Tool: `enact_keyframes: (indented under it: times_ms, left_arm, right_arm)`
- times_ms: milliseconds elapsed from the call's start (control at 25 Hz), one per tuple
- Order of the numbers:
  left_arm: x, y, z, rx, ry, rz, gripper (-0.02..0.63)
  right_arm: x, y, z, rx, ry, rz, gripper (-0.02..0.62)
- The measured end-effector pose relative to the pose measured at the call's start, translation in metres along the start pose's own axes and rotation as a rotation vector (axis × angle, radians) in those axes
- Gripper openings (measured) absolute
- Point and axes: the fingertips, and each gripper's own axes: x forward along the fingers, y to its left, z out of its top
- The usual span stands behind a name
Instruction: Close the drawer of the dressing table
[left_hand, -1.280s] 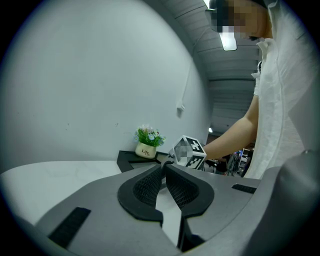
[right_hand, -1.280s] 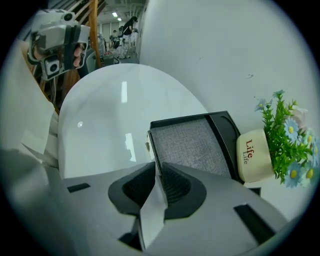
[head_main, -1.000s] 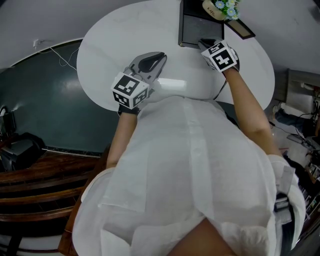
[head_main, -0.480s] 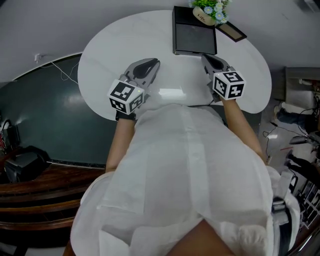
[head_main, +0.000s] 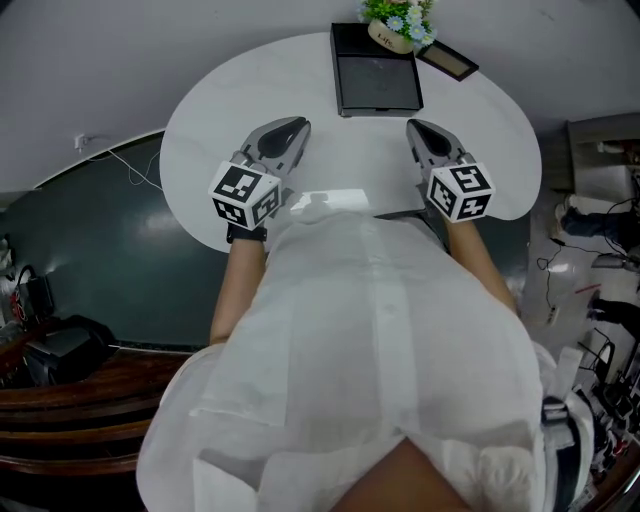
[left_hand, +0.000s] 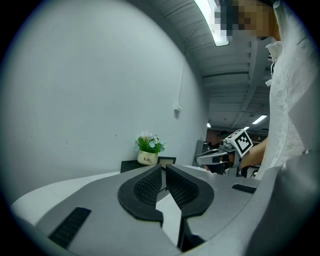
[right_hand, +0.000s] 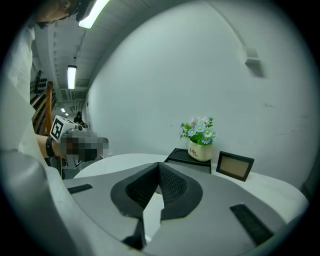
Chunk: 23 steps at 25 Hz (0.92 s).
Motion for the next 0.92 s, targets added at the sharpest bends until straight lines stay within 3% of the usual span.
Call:
enact_keyframes:
  times_ms: [240, 920]
  left_arm:
    - [0.001, -0.001, 0.006, 0.014, 0.003, -0.017, 0.037]
    - [0.005, -0.002, -0.001, 0.013, 0.000, -0.042, 0.037]
  right_arm:
    - [-0.005, 0.008, 0.013, 0.008, -0.047, -0.010, 0.009]
    - [-0.008, 0.007, 0.011, -0.017, -0.042, -0.037, 0.009]
